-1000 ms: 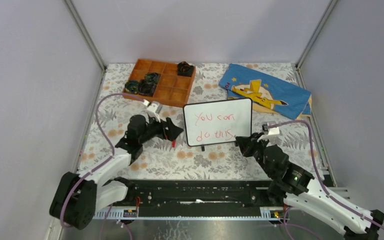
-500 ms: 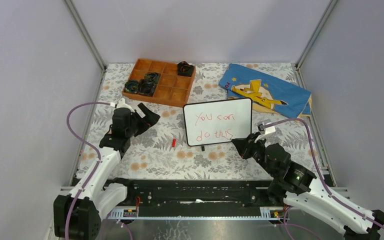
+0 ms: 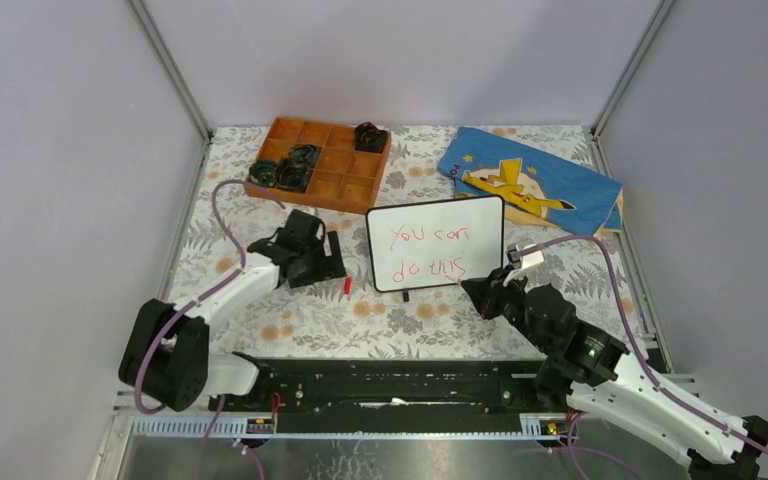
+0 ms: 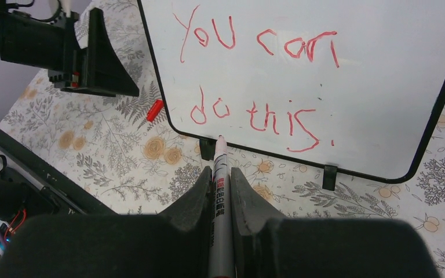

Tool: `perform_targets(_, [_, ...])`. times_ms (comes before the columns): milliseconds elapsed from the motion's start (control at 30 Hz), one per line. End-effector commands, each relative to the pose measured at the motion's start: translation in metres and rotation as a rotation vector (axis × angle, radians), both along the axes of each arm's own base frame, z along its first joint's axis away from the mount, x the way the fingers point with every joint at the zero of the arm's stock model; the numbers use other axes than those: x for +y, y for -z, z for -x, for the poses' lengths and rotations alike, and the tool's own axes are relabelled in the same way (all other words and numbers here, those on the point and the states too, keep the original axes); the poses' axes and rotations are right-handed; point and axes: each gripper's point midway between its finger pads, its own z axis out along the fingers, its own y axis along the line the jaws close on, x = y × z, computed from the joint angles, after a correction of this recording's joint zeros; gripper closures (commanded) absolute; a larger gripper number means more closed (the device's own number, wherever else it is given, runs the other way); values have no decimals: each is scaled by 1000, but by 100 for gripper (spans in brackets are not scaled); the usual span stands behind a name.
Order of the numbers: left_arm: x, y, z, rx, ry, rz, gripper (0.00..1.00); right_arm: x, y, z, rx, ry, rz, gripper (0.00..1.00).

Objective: Write a sentence on the whiteboard
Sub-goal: Close the whiteboard marker at the center of the board.

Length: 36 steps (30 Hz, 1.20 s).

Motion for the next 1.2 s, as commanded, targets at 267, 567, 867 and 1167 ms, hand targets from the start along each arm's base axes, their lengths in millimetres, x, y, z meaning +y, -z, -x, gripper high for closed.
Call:
perform_targets(267, [-19,20,-6,67,189,-217,26,3,-38,0,-98,-26,-80,100])
perform_targets(567, [-22,36,-11,117,244,-251,45,3,-40,-3,-106,-17,-71,100])
perform_targets(867, [-26,38,-17,125,280,-265,49,3,-41,-6,-111,-11,-63,100])
perform_targets(1167, [-22,51,-12,160,293,-297,53,0,-45,-6,-122,-2,-68,100])
